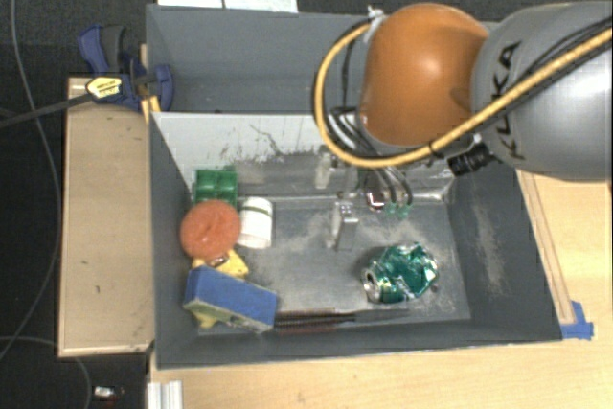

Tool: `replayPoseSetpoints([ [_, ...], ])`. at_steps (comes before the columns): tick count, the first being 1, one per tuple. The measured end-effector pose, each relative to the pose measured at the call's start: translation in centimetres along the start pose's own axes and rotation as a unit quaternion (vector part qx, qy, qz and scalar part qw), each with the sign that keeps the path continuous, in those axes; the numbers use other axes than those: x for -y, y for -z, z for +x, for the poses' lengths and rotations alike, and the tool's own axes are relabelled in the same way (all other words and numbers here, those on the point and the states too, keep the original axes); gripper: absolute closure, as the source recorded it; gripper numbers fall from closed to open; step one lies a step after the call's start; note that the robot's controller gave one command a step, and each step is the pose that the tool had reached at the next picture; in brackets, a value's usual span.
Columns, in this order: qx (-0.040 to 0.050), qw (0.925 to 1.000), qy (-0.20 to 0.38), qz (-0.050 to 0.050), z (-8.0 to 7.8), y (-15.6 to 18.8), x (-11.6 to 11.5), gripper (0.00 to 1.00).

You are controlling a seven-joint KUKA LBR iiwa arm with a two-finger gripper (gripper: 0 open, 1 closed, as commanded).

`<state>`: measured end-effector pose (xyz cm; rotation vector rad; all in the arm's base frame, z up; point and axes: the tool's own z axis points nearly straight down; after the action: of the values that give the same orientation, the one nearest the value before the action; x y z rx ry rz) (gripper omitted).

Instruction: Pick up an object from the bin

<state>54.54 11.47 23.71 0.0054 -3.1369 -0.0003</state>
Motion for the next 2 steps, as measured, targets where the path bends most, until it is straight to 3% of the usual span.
replayPoseSetpoints([
  [1,0.0039,1.0000,-0.002,-0.001,-0.2,0.4,0.1,0.00],
  [2,0.0063,0.9989,0.046,-0.001,0.8,-1.2,2.3,0.00],
])
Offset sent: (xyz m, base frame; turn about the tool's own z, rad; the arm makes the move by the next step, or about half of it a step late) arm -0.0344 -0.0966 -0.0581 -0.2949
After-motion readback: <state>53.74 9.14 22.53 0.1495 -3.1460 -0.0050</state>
